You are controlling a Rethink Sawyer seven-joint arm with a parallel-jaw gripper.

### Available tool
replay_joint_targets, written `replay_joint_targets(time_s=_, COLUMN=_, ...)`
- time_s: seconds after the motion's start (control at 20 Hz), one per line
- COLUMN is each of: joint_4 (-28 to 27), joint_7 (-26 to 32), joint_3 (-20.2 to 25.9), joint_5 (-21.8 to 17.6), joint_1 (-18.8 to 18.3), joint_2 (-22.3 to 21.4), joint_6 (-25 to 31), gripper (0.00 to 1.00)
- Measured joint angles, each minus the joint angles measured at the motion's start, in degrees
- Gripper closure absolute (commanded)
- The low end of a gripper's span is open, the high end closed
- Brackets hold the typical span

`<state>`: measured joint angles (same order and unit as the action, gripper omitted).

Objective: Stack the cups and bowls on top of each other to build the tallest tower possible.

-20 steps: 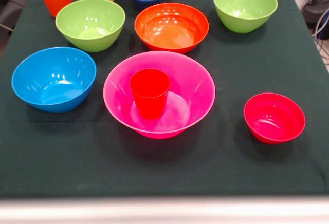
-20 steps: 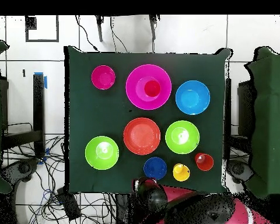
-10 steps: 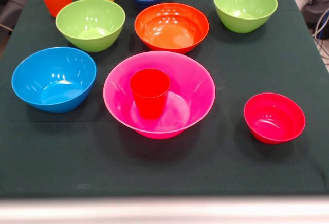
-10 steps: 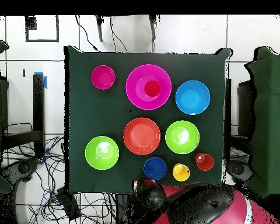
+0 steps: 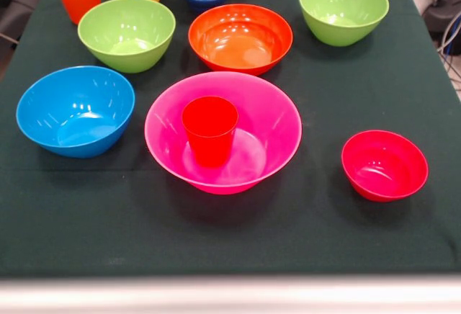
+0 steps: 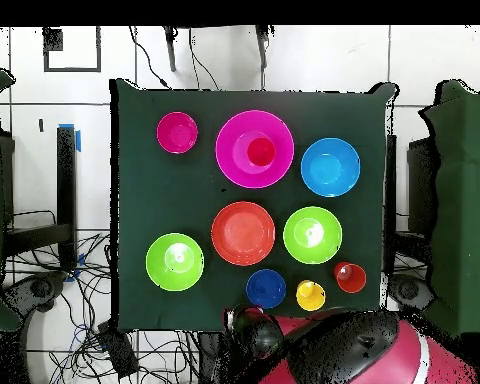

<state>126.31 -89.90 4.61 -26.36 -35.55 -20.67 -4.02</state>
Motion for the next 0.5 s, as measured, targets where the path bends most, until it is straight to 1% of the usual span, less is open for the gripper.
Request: replay_joint_targets(time_s=0.5, joint_4=0.01, joint_7=0.00, joint_3=0.56, joint_5=0.00, joint_1=-0.30, joint_2=-0.32, joint_6=0.00, gripper=0.00)
